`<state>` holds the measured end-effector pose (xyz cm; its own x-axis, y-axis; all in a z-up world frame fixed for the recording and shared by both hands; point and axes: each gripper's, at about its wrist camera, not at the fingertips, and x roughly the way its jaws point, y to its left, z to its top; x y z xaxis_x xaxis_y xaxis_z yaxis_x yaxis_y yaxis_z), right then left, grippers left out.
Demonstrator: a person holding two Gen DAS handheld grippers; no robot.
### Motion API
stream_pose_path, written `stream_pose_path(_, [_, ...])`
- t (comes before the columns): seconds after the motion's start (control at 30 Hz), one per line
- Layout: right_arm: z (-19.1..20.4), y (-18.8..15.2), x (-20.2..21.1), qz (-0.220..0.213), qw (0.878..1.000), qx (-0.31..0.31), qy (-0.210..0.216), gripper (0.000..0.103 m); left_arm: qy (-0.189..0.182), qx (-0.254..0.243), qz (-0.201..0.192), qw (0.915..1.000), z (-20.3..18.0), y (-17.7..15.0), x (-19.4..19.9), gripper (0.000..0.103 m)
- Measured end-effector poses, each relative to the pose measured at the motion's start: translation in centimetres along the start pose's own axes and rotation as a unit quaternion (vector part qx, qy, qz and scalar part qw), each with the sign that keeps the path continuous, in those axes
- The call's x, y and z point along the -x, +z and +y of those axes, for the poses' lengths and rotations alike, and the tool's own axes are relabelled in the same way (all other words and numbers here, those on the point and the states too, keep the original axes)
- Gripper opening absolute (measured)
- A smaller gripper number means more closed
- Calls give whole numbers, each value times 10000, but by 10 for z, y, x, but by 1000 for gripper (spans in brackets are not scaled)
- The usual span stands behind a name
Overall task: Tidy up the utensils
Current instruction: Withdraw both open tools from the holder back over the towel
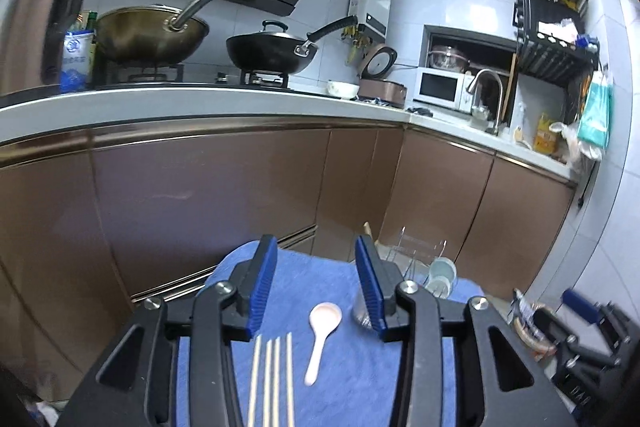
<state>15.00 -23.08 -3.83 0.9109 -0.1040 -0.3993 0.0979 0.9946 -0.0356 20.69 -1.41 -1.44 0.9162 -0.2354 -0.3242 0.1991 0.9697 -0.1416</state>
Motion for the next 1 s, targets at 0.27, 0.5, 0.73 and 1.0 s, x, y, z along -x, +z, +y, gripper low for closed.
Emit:
stream_pose_path(0.27, [12, -10, 42, -166, 9988, 112, -455, 72, 162, -1, 42, 9999, 17, -18, 40, 46])
stream_pose_path(0.5, [19, -15, 68, -337, 9953, 195, -891, 92, 248, 45, 84, 9996, 29, -26, 55, 47])
stream_pose_path(0.73, [25, -13, 84, -425, 9954, 211, -831, 96, 293, 24, 120, 9995, 32, -30, 59, 47])
stream_pose_path(1.0, [29, -10, 88, -452, 9963, 249, -686, 102, 334, 36, 208, 9992, 37, -34, 52, 47])
